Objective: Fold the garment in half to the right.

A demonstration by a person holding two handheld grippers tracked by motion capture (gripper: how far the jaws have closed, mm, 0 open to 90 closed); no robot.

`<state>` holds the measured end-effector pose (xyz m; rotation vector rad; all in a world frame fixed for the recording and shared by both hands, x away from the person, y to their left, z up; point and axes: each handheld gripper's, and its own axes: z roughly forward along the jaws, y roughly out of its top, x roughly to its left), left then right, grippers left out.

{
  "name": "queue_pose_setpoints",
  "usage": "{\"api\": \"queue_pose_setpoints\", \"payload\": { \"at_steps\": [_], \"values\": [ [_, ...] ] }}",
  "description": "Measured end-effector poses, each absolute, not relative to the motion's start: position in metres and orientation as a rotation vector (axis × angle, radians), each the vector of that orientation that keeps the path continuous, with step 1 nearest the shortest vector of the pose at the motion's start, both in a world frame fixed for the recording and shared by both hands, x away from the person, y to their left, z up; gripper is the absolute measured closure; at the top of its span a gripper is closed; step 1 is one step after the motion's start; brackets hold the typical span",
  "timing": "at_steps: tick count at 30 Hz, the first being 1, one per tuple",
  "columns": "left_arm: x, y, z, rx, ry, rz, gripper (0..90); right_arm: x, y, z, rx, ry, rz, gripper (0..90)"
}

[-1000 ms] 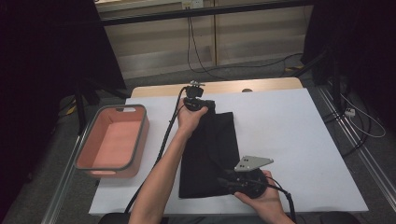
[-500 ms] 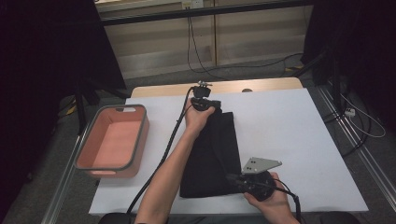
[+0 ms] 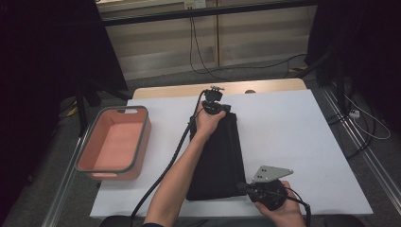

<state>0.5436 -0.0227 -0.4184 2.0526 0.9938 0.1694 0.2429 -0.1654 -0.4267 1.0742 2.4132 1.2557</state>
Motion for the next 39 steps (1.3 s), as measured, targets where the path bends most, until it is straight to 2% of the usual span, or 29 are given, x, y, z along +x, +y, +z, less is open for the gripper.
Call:
{"api": "queue_pose_setpoints", "payload": {
  "at_steps": [4, 5, 8, 17, 24, 26, 30, 37, 39],
  "values": [
    [0.541, -0.028, -0.418, 2.051, 0.981, 0.174, 84.3, 0.243, -0.169, -0.426, 1.086, 2.413, 1.269, 89.7],
    [0.541, -0.027, -0.418, 2.043, 0.972, 0.174, 80.8, 0.243, -0.169, -0.426, 1.086, 2.420, 1.262, 89.6],
    [0.541, -0.021, -0.414, 2.038, 0.969, 0.195, 58.7, 0.245, -0.169, -0.430, 1.095, 2.438, 1.240, 89.5],
    [0.531, 0.016, -0.407, 2.020, 0.968, 0.240, 39.2, 0.248, -0.172, -0.437, 1.124, 2.484, 1.163, 89.1],
    [0.522, 0.055, -0.406, 2.019, 0.972, 0.301, 28.3, 0.251, -0.171, -0.439, 1.140, 2.515, 1.119, 87.8],
    [0.516, 0.064, -0.405, 1.999, 0.966, 0.344, 26.6, 0.251, -0.169, -0.440, 1.134, 2.522, 1.091, 83.3],
    [0.503, 0.077, -0.398, 1.990, 0.920, 0.391, 24.5, 0.253, -0.169, -0.441, 1.122, 2.531, 1.022, 80.7],
    [0.479, 0.088, -0.387, 1.976, 0.852, 0.418, 19.8, 0.262, -0.175, -0.437, 1.149, 2.477, 1.078, 63.6],
    [0.474, 0.092, -0.387, 1.994, 0.845, 0.433, 19.2, 0.264, -0.175, -0.434, 1.150, 2.448, 1.096, 61.1]
  ]
}}
